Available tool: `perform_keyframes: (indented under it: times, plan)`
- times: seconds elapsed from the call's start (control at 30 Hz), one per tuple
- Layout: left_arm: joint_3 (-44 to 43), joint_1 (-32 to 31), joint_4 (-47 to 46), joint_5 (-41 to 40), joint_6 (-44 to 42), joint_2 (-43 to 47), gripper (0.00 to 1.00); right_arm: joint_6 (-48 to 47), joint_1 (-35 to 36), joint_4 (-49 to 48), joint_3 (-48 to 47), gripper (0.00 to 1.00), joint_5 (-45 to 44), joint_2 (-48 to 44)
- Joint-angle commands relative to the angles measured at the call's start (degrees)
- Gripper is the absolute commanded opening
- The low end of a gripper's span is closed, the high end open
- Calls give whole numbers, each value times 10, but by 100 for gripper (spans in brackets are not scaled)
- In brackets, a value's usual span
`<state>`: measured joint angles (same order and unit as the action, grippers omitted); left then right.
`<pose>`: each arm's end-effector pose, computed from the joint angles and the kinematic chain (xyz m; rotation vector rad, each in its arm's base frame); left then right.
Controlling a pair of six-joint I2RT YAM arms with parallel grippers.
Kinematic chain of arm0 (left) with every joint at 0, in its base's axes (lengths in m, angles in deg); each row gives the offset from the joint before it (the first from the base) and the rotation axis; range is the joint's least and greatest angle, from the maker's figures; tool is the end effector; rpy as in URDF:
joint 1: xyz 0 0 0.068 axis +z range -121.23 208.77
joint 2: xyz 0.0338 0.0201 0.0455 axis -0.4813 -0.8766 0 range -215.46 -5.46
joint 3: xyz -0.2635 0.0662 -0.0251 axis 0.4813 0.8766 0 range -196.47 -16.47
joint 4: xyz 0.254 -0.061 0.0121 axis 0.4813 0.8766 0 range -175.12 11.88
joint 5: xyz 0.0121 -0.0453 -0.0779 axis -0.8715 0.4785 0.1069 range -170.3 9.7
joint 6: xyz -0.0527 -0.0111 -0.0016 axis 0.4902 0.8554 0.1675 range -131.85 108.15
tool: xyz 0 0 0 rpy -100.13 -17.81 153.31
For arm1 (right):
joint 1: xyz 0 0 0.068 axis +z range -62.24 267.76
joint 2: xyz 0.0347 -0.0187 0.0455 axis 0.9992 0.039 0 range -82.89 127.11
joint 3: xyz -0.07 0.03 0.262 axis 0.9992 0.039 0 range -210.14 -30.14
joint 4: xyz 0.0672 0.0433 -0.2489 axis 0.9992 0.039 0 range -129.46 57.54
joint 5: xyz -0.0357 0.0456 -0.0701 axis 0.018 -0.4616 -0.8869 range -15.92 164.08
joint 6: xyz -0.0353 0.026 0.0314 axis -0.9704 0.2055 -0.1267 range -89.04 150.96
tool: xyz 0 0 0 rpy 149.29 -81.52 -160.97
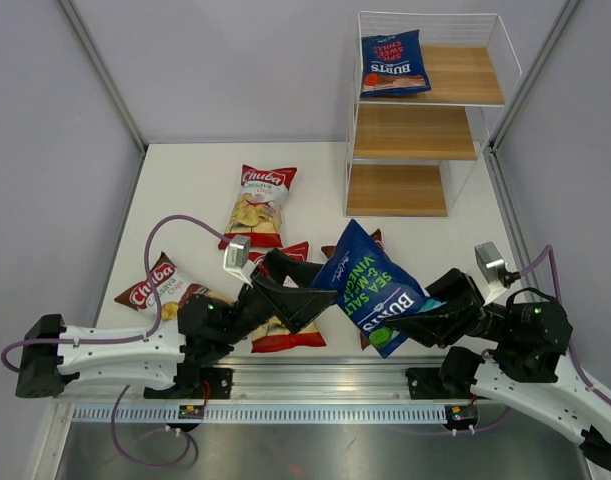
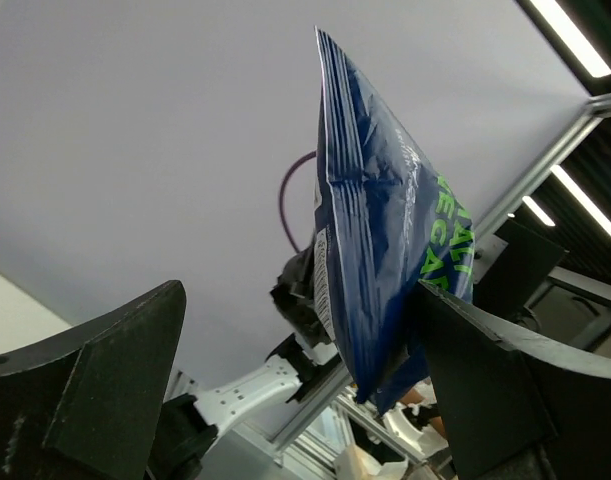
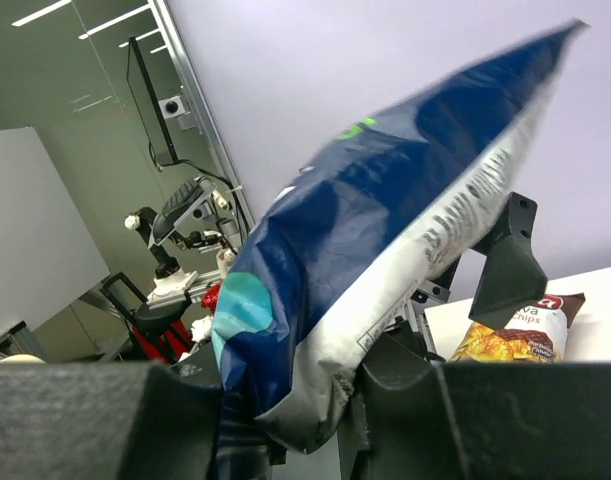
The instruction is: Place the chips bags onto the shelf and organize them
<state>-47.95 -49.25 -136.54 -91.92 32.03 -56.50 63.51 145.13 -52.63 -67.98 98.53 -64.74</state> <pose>0.0479 -0.1916 0.3509 0.1409 1.1987 -1.8080 0.0247 0.0661 0.3925 -0.6715 0.9917 1.6149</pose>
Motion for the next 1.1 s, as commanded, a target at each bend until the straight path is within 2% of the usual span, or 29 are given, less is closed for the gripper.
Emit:
perform_keyframes:
  times: [0.0, 0.17, 0.4, 0.5, 0.53, 0.6, 0.7, 0.73, 0.77, 0.8, 0.83, 0.97, 1.07]
  plan:
    - [-23, -5, -120, 60, 17, -17, 99, -16, 2, -45, 4, 16, 10, 30]
    - [-16, -4, -205, 90, 33, -27, 99, -28, 2, -47, 26, 16, -3, 36]
    - [5, -5, -251, 99, 47, -19, 95, -37, 2, -46, 44, 16, -19, 39]
    - [-1, -5, -229, 98, 42, -18, 83, -35, 2, -48, 46, 16, -25, 43]
    - [-2, -5, -223, 98, 39, -19, 76, -33, 3, -49, 46, 16, -25, 47]
    - [-10, -8, -200, 90, 27, -19, 72, -29, 2, -51, 45, 16, -25, 50]
    - [-16, -13, -152, 69, -7, -6, 60, -21, 3, -44, 44, 18, -27, 48]
    - [-16, -13, -140, 63, -16, 3, 55, -20, 3, -40, 42, 18, -28, 45]
    - [-15, -14, -118, 57, -33, 9, 42, -18, 2, -33, 41, 18, -30, 43]
    - [-12, -13, -109, 48, -42, 16, 37, -16, 2, -18, 38, 19, -37, 34]
    - [-11, -14, -90, 44, -62, 32, 28, -14, 2, -8, 37, 19, -42, 29]
    - [-8, -13, -46, 24, -99, 67, 16, -4, 2, 27, 36, 19, -60, -1]
    - [-4, -13, -46, 20, -107, 75, 13, 13, 3, 25, 38, 20, -73, -16]
